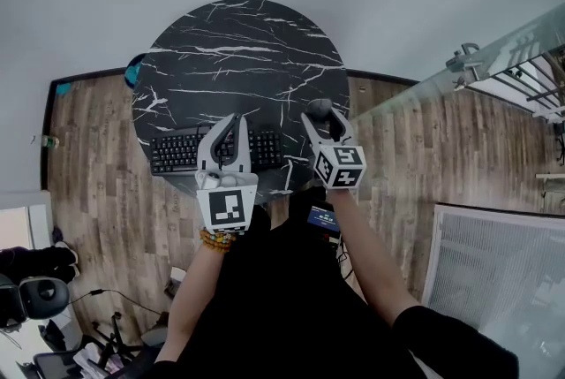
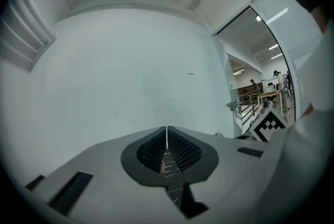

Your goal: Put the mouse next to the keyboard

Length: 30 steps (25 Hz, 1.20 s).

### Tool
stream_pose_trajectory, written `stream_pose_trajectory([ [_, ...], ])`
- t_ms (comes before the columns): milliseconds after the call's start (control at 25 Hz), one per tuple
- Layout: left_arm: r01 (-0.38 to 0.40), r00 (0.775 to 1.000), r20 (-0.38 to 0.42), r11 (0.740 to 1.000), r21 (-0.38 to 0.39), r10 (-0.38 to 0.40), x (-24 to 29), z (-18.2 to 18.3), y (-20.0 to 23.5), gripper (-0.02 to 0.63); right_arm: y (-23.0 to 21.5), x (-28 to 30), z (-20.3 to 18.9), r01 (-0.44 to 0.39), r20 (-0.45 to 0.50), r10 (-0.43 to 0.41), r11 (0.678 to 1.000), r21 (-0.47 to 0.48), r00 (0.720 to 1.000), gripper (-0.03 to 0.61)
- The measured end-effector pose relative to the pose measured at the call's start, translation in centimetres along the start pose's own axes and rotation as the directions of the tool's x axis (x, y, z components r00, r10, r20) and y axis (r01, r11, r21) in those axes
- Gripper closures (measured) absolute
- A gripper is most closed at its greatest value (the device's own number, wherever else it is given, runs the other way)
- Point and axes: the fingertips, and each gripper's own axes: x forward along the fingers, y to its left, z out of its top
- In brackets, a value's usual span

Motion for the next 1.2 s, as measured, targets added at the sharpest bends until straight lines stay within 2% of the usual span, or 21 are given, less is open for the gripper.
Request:
stream_pose_trajectory([
  [1200, -0.001, 0.998, -0.058, 1.0, 0.013, 0.002, -0.1, -2.2, -0.1, 0.594, -1.6, 1.6, -8.3, 0.009, -0.175, -0.004, 1.0, 0.029, 0.985, 0.296],
])
